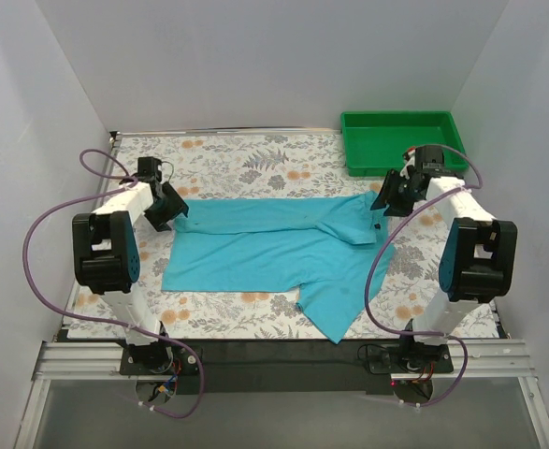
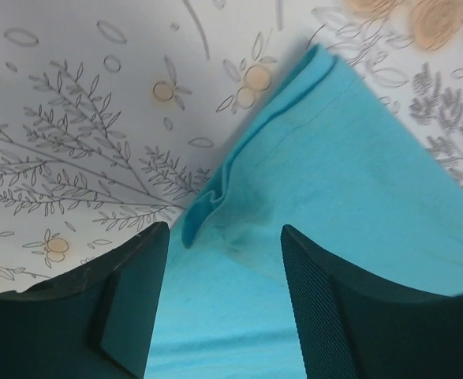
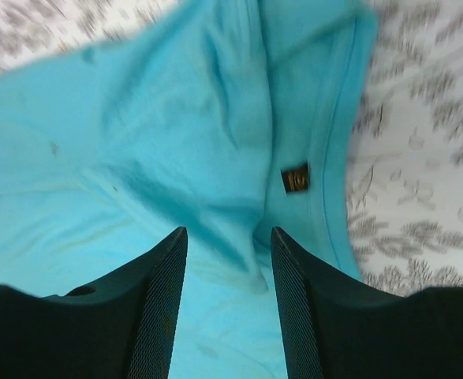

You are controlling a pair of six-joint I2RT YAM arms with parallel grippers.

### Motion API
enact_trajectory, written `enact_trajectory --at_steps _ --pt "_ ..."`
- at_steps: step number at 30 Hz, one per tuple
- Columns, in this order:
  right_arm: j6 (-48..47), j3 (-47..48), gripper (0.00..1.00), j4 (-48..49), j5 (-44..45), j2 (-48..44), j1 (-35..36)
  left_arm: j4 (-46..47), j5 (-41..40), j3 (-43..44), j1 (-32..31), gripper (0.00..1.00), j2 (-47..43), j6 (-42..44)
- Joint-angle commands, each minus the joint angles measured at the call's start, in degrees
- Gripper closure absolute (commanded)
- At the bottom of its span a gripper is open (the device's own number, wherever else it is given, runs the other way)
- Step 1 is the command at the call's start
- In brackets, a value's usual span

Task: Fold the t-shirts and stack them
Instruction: Fold the tshirt

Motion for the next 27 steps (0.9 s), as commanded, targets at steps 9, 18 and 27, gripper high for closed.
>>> enact_trajectory --at_steps 9,18,27 --pt "4.92 12.94 0.62 13.45 -2.22 12.61 -2.33 2.02 3.36 14.74 -1.29 0.55 4.96 -0.28" --pt "10.03 14.43 0.65 21.02 -6.71 20.44 -2.42 6.06 5.39 20.81 -2.08 0.58 13.59 -1.07" --pt "10.91 15.14 0.7 22.78 -7.94 23.44 -2.42 8.79 5.48 19.59 -2.08 0.61 18.07 -1.43"
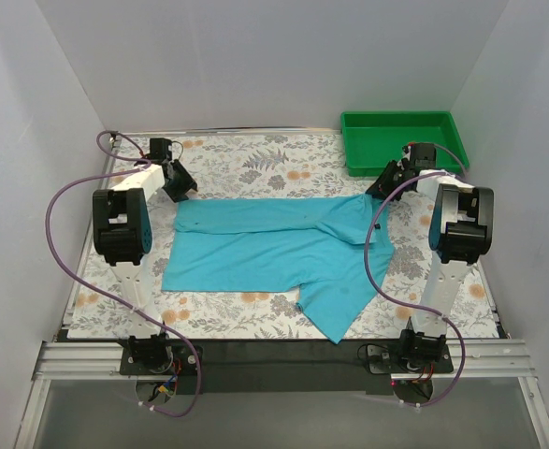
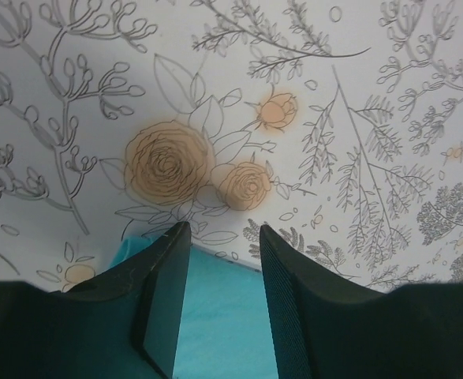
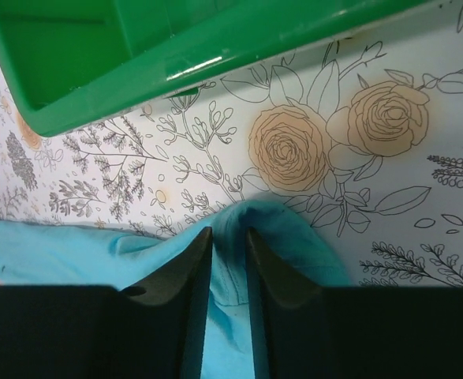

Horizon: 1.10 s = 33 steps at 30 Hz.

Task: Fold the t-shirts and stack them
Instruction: Fold the tshirt

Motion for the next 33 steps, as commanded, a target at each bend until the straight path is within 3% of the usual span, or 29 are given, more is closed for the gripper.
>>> enact_trajectory --at_steps 1,7,21,24,29,33 --pt "0.79 2.22 0.75 2.78 -1.21 0.97 -0.13 1.27 0.14 0.02 -0.01 0.61 1.05 -0.44" --pt "0.61 1.43 0.99 2.78 0.37 0.8 -1.7 1.36 -2.93 -1.82 -0.01 0.65 2.63 -1.76" --pt "0.0 5.12 0.99 2.96 -0.33 3.78 -7.16 1.89 -3.9 0.02 -0.01 0.67 5.18 -2.03" --pt "-0.53 6.52 0.94 2.87 -1.73 5.1 -7.07 2.41 -2.16 0.37 -0.09 0.62 3.7 -1.68" --pt "-2.2 5.65 0.73 2.78 -2.62 2.65 -7.07 2.77 -2.14 -1.56 -0.01 0.49 -2.19 -1.59" --pt "-4.04 4.15 0.71 2.78 -1.82 1.06 -7.16 3.38 -1.88 -4.28 -2.64 0.46 -7.29 -1.15"
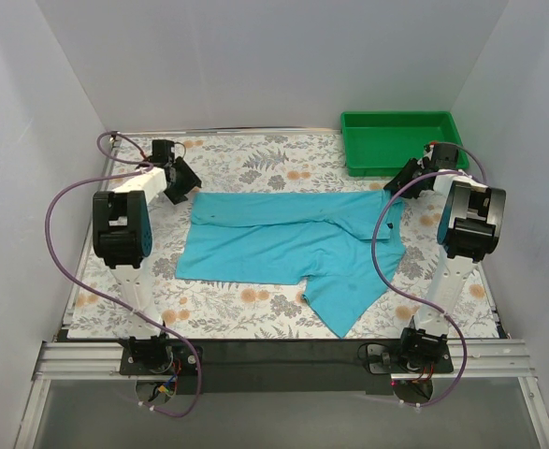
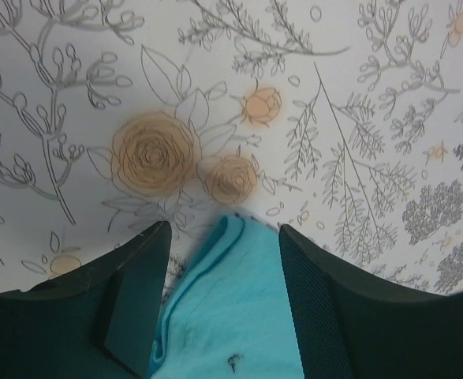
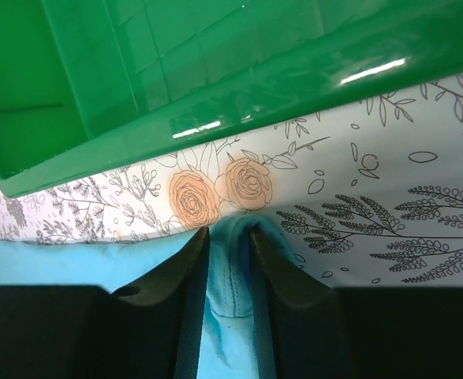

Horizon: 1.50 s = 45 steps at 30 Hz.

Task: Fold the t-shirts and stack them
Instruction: Fold the tshirt

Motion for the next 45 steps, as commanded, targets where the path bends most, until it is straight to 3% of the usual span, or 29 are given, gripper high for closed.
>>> enact_trajectory --at_steps 1,8,14,18,30,36,42,44,45 --pt "-2.93 -0.13 0.71 0.95 -0.07 -3.27 -0.05 -1.32 -0.61 -2.45 -2.16 0.46 -7.1 1.3" --pt "-3.11 -0.75 0.8 0.95 -0.43 -1.95 -0.14 -0.97 -0.44 -0.62 -5.33 0.6 -4.22 2.01" --pt "-3.81 -0.48 0.89 0.95 0.18 -1.6 -0.05 -0.97 -1.84 0.88 -5.59 0.64 0.53 1.3" --pt "-4.34 -0.13 0.99 0.86 1.24 -1.33 -0.75 -1.84 -6.93 0.88 -5.51 0.68 2.47 0.25" --pt "-5.39 2.33 0.99 0.68 3.53 -0.11 -3.13 -3.34 -8.7 -1.49 -4.45 0.71 4.06 -0.46" --pt "-5.57 2.68 0.79 0.51 0.98 -0.36 -2.95 -2.11 -6.07 -2.37 -4.45 0.62 1.95 0.24" --pt "-6.62 0.57 0.59 -2.82 1.06 -6.16 -2.6 -1.84 -3.43 1.31 -4.54 0.4 -1.04 1.91" --pt "-6.8 -1.09 0.57 -4.32 1.77 -9.67 -2.51 -2.72 -2.81 2.2 -4.54 0.37 -2.18 2.18" --pt "-7.06 -1.97 0.56 -4.94 1.86 -10.9 -2.34 -2.98 -2.9 2.9 -4.54 0.3 -2.88 2.44"
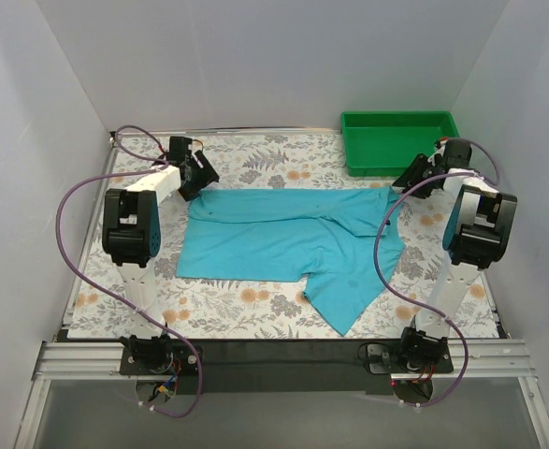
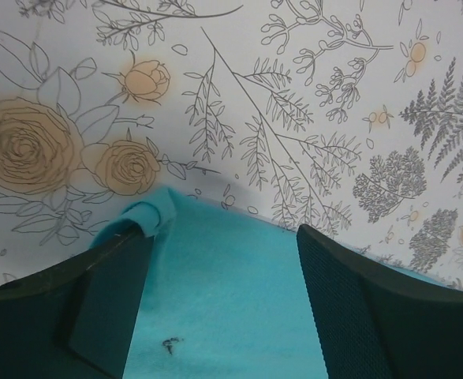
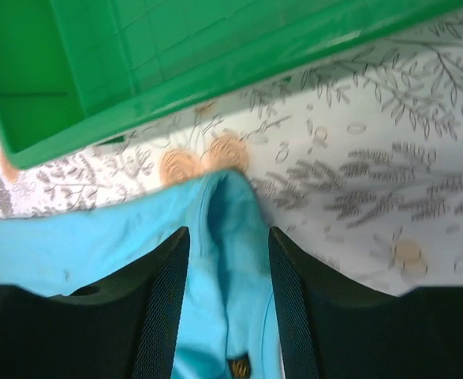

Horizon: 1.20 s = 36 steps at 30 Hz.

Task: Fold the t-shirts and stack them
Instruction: Fold the tshirt

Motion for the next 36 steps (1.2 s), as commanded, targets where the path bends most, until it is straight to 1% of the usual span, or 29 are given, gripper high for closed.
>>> enact_trajectory --at_steps 1,2,3,4,6,7,10,11,13,14,16,18,20,21,22,23,28,33,36 --pt "-1.77 -2.84 0.55 -4.15 0.98 -9.61 0.59 -4.8 -1.72 1.92 0.82 0.3 -5.02 2.23" --pt "-2.12 -3.99 0.55 -4.77 1.07 -10.94 0.85 -5.59 -1.89 2.18 0.82 0.29 -6.0 2.31" --pt "-2.65 -5.13 0.56 -5.39 1.07 -12.26 1.38 -5.86 -1.98 2.1 0.82 0.25 -6.88 2.31" --pt "-4.13 -6.28 0.55 -6.52 1.59 -15.06 1.99 -6.12 -2.07 1.66 0.82 0.24 -8.1 2.23" --pt "-5.9 -9.88 0.56 -7.5 2.73 -18.06 4.8 -7.35 -2.95 0.79 0.82 0.22 -11.44 1.96" --pt "-6.95 -11.2 0.57 -7.94 4.74 -20.6 6.12 -7.7 -3.38 -0.44 0.82 0.22 -12.59 1.79" --pt "-11.35 -14.54 0.61 -8.91 9.59 -24.57 14.27 -9.81 -4.97 -2.73 0.82 0.22 -16.81 2.05" --pt "-13.36 -15.07 0.62 -9.26 10.99 -25.1 17.52 -10.68 -5.84 -4.91 0.73 0.22 -19.25 2.49" --pt "-15.04 -15.87 0.62 -9.44 15.54 -25.63 21.49 -11.04 -6.64 -7.64 0.64 0.22 -22.07 3.28" --pt "-15.74 -16.04 0.62 -9.35 17.14 -25.46 24.91 -11.31 -7.42 -11.05 0.55 0.22 -23.48 3.72" --pt "-17.68 -15.69 0.62 -9.52 21.36 -23.8 28.52 -11.4 -8.66 -14.58 0.38 0.22 -27.88 4.16" --pt "-18.99 -15.43 0.62 -9.61 23.3 -22.48 30.12 -11.4 -9.36 -19.84 0.29 0.22 -32.17 4.16" --pt "-19.18 -14.9 0.62 -9.61 26.38 -20.63 32.05 -10.96 -9.36 -23.11 0.2 0.22 -34.82 4.16" --pt "-20.83 -14.64 0.63 -9.61 27.69 -19.49 32.75 -10.78 -9.54 -26.52 0.2 0.22 -37.1 4.07" --pt "-21.11 -14.38 0.63 -9.61 28.4 -18.96 33.89 -10.61 -9.37 -27.95 0.2 0.22 -38.25 3.9" --pt "-21.63 -14.11 0.63 -9.61 29.54 -17.82 34.43 -10.08 -8.93 -31.18 0.12 0.22 -39.31 3.55" --pt "-22.34 -13.41 0.63 -10.14 32.36 -15.7 35.75 -6.83 -6.56 -39.19 -0.06 0.22 -44.41 2.49" --pt "-23.13 -13.14 0.65 -11.02 33.77 -15.35 36.1 -3.32 -6.03 -43.86 -0.85 0.23 -46.35 1.61" --pt "-23.75 -13.23 0.66 -11.63 35.34 -15.09 36.63 -1.38 -7.08 -46.59 -1.2 0.23 -47.4 1.7"
